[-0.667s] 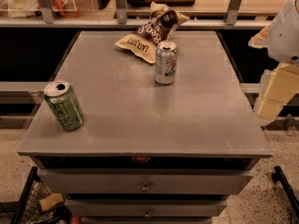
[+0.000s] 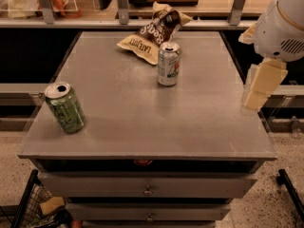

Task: Knock 7up can over

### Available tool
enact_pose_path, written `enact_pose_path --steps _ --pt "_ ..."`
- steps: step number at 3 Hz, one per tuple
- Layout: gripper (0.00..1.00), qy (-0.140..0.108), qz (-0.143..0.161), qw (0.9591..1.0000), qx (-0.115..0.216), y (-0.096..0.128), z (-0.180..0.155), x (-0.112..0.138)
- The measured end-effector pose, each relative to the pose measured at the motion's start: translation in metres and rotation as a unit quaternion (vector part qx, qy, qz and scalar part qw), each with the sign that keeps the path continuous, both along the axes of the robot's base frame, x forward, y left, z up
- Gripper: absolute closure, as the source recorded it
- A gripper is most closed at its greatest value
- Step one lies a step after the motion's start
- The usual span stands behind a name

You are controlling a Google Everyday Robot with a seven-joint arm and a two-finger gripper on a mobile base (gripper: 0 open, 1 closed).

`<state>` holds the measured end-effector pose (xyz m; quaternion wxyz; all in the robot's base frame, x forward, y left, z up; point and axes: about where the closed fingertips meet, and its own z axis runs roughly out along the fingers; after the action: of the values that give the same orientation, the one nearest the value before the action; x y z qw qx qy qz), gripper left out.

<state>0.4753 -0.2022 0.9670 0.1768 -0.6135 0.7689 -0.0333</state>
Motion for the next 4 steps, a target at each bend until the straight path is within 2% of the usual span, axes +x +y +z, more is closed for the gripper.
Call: enact_pose_path --steps 1,2,3,4 --pt "0.00 -0.010 -0.002 0.9999 0.012 0.000 0.001 0.002" --pt "0.00 -0.029 0.011 0.9983 0.049 0.008 -0.007 0.032" --pt "0.00 -0.043 0.033 0.9922 0.113 0.029 -0.026 0.079" --pt "0.00 -0.048 0.043 0.9864 0.151 0.043 -0.035 0.102"
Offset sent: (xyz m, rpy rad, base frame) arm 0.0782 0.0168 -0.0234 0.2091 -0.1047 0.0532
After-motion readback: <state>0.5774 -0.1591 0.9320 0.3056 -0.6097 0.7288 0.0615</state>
